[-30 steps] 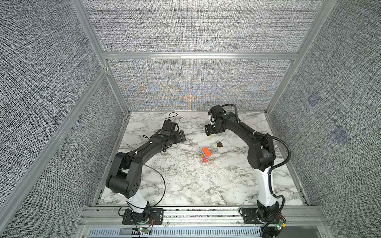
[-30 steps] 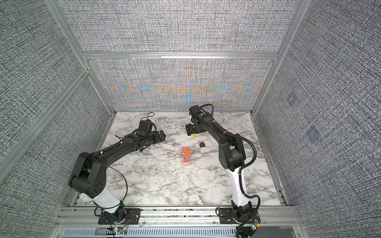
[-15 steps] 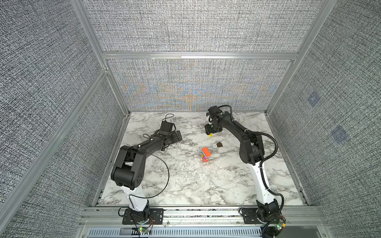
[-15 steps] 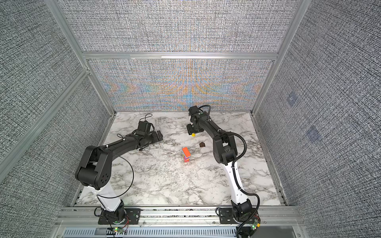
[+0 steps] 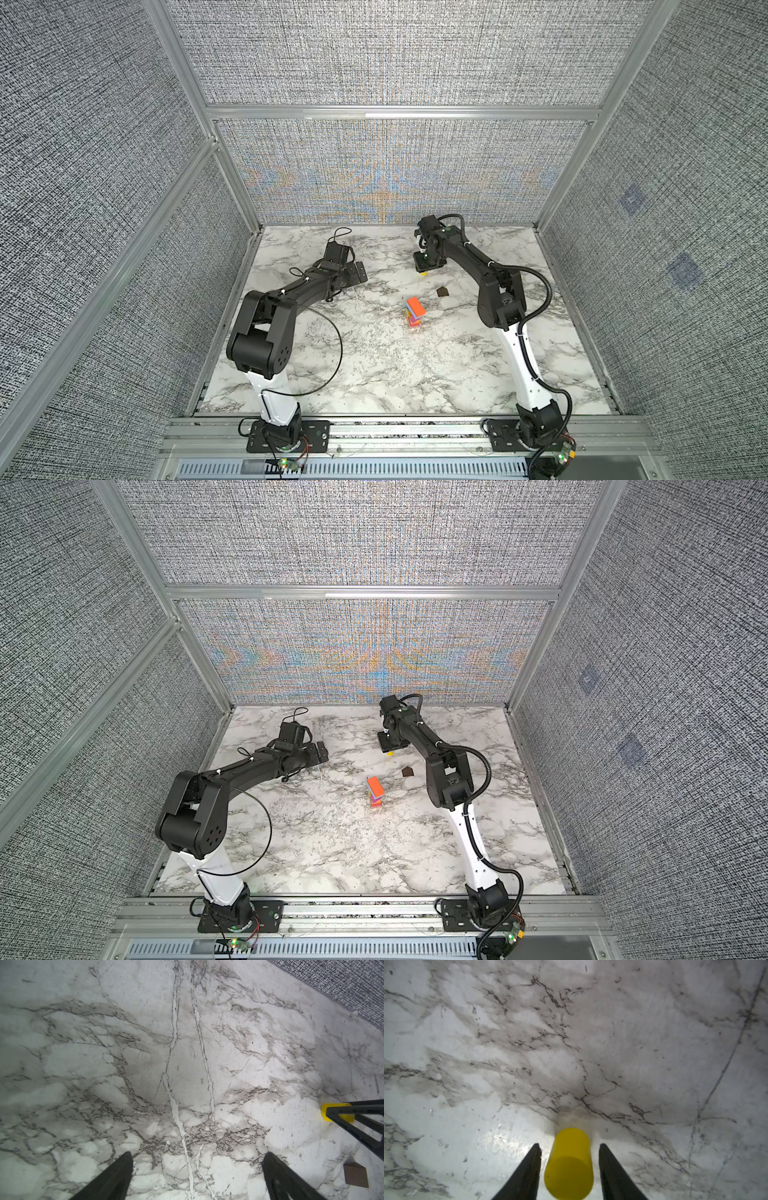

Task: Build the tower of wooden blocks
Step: 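Lower the right gripper and close it on the yellow cylinder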

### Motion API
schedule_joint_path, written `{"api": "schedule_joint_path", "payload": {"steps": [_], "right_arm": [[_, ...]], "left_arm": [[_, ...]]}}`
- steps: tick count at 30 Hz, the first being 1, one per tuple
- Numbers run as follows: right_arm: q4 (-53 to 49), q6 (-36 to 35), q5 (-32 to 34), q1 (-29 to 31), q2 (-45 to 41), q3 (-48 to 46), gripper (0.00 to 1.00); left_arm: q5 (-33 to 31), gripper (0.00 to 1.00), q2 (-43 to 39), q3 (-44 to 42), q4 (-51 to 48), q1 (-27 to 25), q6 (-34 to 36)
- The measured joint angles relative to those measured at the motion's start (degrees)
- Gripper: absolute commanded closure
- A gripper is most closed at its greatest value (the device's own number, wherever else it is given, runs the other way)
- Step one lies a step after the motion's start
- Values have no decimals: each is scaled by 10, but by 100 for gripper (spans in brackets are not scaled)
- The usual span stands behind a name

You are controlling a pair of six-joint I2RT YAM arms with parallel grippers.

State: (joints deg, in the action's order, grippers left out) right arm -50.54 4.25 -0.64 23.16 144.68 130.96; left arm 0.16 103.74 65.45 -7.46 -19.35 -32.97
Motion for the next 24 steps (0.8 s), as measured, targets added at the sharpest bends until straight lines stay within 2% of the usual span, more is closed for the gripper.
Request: {"api": "schedule_joint_path", "payload": {"steps": [7,13,24], "right_arm": [[0,3,0,0,0,0,67],[0,5,0,0,-3,0,73],[-9,4,0,0,-39,-14,76]], "left_arm": [[4,1,0,0,0,1,0],[15,1,0,0,0,2,0],[35,1,-5,7,-13,4,10]]}}
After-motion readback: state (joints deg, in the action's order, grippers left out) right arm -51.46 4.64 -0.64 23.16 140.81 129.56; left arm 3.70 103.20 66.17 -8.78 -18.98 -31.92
